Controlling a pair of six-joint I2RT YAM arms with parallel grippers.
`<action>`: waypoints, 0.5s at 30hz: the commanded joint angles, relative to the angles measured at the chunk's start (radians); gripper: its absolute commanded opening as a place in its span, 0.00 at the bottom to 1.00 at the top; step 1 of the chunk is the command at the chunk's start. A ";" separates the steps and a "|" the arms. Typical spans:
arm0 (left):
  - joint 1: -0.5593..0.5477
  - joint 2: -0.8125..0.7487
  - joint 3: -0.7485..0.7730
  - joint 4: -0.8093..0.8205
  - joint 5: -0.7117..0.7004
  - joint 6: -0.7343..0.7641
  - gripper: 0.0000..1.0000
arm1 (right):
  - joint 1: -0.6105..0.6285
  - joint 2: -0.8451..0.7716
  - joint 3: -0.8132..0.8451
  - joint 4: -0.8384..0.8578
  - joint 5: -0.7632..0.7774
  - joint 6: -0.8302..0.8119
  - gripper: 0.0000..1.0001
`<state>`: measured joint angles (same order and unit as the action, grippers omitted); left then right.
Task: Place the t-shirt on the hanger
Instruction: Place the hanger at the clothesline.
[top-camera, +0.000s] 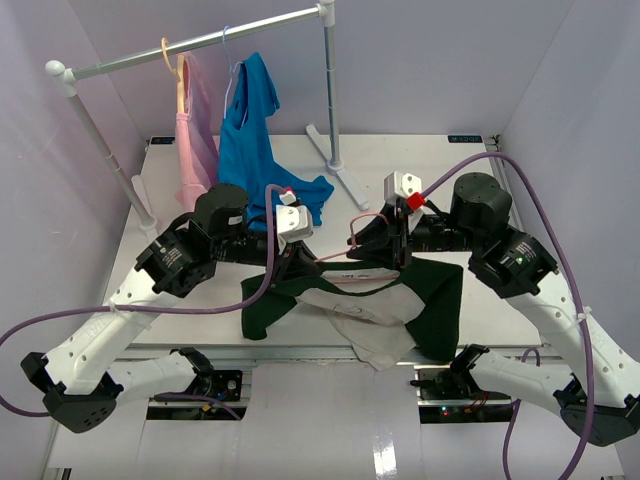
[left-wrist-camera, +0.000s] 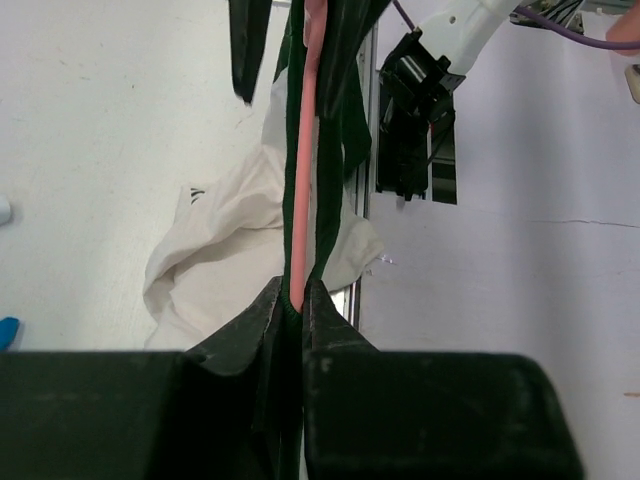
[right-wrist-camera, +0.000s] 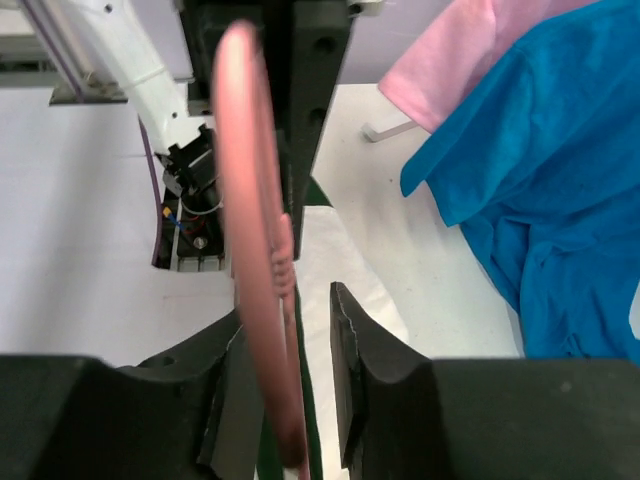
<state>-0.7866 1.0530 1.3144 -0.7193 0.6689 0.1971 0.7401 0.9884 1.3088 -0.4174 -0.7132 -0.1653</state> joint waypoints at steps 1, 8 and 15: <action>-0.002 -0.055 -0.051 0.030 -0.120 -0.075 0.00 | -0.004 -0.049 -0.020 0.078 0.102 0.039 0.72; -0.002 -0.092 -0.152 0.024 -0.359 -0.188 0.00 | -0.004 -0.134 -0.075 0.083 0.393 0.097 0.91; -0.002 -0.033 -0.132 -0.128 -0.818 -0.411 0.00 | -0.004 -0.320 -0.175 0.095 0.528 0.115 0.96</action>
<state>-0.7887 1.0121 1.1599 -0.7631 0.2013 -0.0421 0.7391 0.7784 1.1708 -0.3728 -0.3187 -0.0759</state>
